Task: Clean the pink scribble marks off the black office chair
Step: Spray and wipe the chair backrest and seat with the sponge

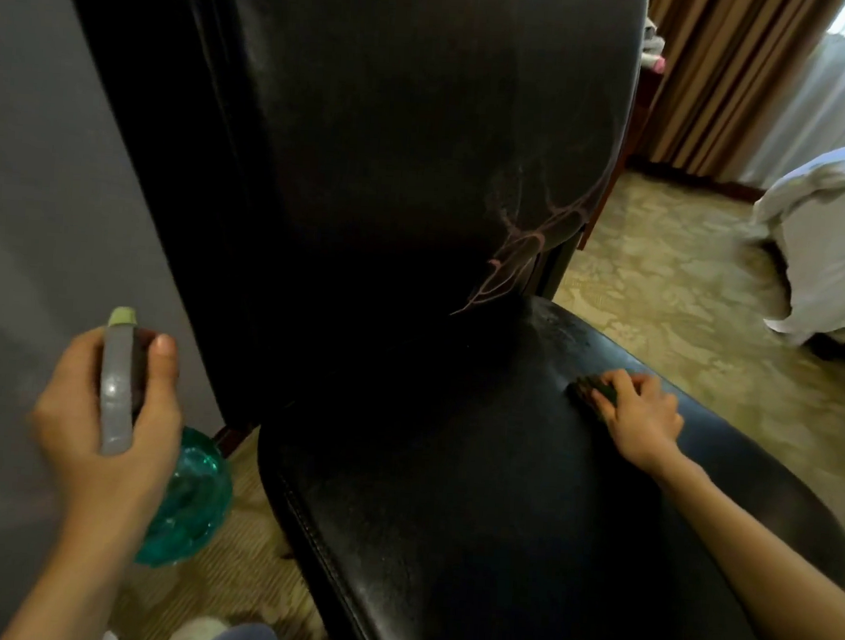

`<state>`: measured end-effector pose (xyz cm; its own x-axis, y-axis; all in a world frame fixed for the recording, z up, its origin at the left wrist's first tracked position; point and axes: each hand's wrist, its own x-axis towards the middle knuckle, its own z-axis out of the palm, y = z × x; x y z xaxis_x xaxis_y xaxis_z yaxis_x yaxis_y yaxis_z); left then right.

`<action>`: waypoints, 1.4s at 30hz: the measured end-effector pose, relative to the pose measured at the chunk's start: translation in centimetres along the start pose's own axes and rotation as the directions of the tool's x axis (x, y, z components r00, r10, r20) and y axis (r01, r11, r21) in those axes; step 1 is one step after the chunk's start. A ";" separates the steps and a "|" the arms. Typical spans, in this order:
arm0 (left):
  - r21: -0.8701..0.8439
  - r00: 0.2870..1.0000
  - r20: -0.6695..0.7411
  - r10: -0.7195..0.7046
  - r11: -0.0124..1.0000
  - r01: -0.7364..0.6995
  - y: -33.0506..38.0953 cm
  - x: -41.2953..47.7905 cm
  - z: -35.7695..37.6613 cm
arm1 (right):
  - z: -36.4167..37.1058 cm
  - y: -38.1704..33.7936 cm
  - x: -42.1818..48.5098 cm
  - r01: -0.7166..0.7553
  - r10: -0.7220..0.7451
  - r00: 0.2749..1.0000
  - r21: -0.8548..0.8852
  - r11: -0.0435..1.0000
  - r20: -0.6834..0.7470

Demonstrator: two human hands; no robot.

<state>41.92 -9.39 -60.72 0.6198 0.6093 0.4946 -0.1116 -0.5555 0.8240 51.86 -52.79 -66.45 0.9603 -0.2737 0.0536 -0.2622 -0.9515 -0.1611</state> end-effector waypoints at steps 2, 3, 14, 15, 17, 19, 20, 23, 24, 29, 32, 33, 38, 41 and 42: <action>-0.074 0.998 0.062 0.022 0.997 -0.017 0.6 -1.0 -0.7 | -0.3 0.3 -1.1 -0.032 0.032 0.999 -0.013 0.999 0.007; -0.055 0.995 0.084 0.057 0.997 -0.053 1.2 -1.7 -1.3 | -0.4 0.4 -1.7 -0.046 0.046 0.999 -0.020 0.999 0.006; -0.145 0.939 0.341 0.049 0.989 0.001 1.8 -9.2 -5.9 | -2.8 1.6 -10.0 -0.139 0.135 0.987 0.038 0.990 0.089; -0.148 0.927 0.371 0.047 0.989 0.009 1.6 -10.1 -6.4 | -3.0 1.4 -10.9 -0.127 0.125 0.989 0.028 0.991 0.075; -0.148 0.904 0.427 0.037 0.989 0.029 1.3 -11.7 -7.4 | -3.1 0.9 -13.2 -0.103 0.103 0.995 0.010 0.995 -0.004; -0.165 0.881 0.471 0.044 0.986 0.039 1.5 -13.2 -8.6 | -2.8 0.3 -15.7 -0.076 0.078 0.994 0.034 0.997 -0.077; -0.175 0.871 0.490 0.046 0.983 0.046 1.6 -13.8 -9.1 | -2.5 0.1 -16.9 -0.046 0.050 0.993 0.038 0.998 -0.105; -0.185 0.845 0.533 0.041 0.980 0.070 1.8 -15.6 -10.4 | -2.2 -0.4 -19.6 0.051 -0.037 0.990 0.100 0.994 -0.138; -0.181 0.840 0.542 0.037 0.981 0.074 1.5 -16.1 -10.8 | -2.3 -1.1 -20.4 0.059 -0.036 0.990 0.164 0.985 -0.136; -0.203 0.788 0.599 -0.141 0.925 0.320 0.2 -17.7 -11.2 | -1.6 -11.8 -26.7 0.352 -0.272 0.923 0.307 0.884 -0.274; -0.140 0.764 0.628 -0.149 0.944 0.299 -1.5 -18.2 -11.2 | 0.0 -19.1 -30.7 0.483 -0.431 0.872 0.268 0.833 -0.233; -0.111 0.759 0.639 -0.126 0.961 0.254 -1.8 -18.5 -11.4 | 0.7 -20.4 -31.5 0.507 -0.475 0.861 0.241 0.828 -0.178; 0.014 0.778 0.627 -0.048 0.999 0.050 -2.3 -19.4 -10.6 | 2.3 -17.9 -30.2 0.530 -0.500 0.839 0.113 0.841 -0.213; 0.105 0.776 0.614 -0.145 0.989 0.102 -2.3 -19.6 -9.4 | 1.8 -11.1 -26.6 0.388 -0.345 0.891 0.096 0.917 -0.296; 0.119 0.776 0.608 -0.167 0.986 0.119 -2.2 -19.7 -9.2 | 1.4 -7.9 -25.1 0.317 -0.277 0.908 0.081 0.945 -0.315</action>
<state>22.85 -14.93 -69.75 0.9720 0.2214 0.0784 0.0559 -0.5424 0.8383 29.90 -38.22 -67.87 0.9143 -0.0293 0.4040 0.0639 -0.9745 -0.2152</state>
